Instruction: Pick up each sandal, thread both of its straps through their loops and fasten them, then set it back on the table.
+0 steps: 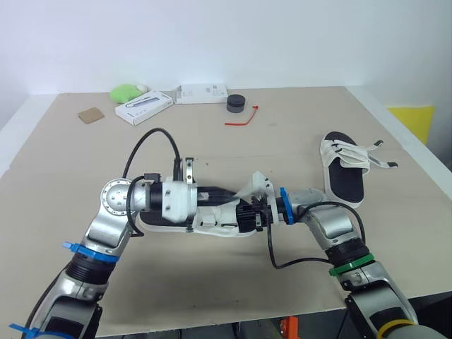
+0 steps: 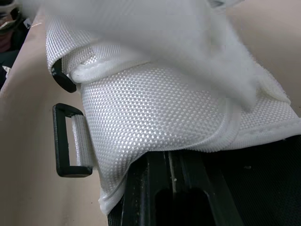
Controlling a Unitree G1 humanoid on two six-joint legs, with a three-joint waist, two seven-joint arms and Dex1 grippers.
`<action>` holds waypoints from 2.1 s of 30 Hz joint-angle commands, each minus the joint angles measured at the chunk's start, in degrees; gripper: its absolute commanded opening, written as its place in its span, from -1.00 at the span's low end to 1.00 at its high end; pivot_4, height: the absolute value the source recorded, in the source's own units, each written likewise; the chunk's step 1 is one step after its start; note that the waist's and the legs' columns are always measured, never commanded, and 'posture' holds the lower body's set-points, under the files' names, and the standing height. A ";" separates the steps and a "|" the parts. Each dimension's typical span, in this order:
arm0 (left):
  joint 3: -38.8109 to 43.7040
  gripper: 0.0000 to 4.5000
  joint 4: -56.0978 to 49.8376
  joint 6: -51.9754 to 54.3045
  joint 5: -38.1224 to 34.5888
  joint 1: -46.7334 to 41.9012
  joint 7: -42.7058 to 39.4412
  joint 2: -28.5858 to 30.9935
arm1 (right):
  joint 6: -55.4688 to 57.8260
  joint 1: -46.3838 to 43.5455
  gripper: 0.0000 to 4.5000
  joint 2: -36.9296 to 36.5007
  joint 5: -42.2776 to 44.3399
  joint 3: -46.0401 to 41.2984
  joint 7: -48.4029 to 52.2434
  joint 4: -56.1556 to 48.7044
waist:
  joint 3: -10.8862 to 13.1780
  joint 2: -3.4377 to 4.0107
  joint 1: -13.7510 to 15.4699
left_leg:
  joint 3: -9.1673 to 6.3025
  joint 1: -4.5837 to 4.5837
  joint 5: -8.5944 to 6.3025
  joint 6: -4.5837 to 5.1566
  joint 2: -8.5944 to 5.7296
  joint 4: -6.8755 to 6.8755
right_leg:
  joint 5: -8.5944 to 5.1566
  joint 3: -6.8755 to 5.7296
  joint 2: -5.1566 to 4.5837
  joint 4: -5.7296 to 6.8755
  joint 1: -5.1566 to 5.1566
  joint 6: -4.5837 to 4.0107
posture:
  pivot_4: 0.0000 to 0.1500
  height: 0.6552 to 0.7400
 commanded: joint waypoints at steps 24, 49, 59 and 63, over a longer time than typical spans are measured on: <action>-2.59 -0.06 -29.94 67.07 -42.83 20.03 12.13 35.63 | 2.85 3.63 -1.00 0.82 -3.75 6.02 -0.94 3.94 | 0.19 -0.14 -0.06 | 0.04 0.24 -0.24 0.32 0.32 -0.07 | -0.53 0.00 0.23 0.63 -0.27 -0.35 | 1.00 1.00; -11.22 -0.81 -20.72 95.69 -39.58 5.43 12.08 13.59 | 5.37 6.91 -1.00 -1.21 -2.85 4.48 -3.12 -1.14 | -0.09 -0.24 0.22 | 0.02 0.26 -0.41 0.04 0.29 -0.14 | -0.72 0.01 0.36 0.62 -0.07 -0.35 | 1.00 1.00; -4.44 -0.95 -21.10 102.22 -44.14 4.65 11.29 12.47 | 5.46 6.40 -1.00 -1.43 -2.81 4.22 -3.25 -0.95 | -0.08 -0.24 0.34 | 0.00 0.26 -0.41 0.04 0.27 -0.12 | -0.73 0.00 0.35 0.62 -0.05 -0.34 | 1.00 1.00; -1.11 -0.95 -19.54 104.07 -44.44 0.31 4.05 20.99 | 5.17 6.27 -1.00 -1.43 -2.85 4.20 -3.09 -0.53 | -0.05 -0.25 0.29 | -0.03 0.25 -0.41 0.04 0.28 -0.13 | -0.72 -0.01 0.37 0.62 -0.09 -0.33 | 1.00 1.00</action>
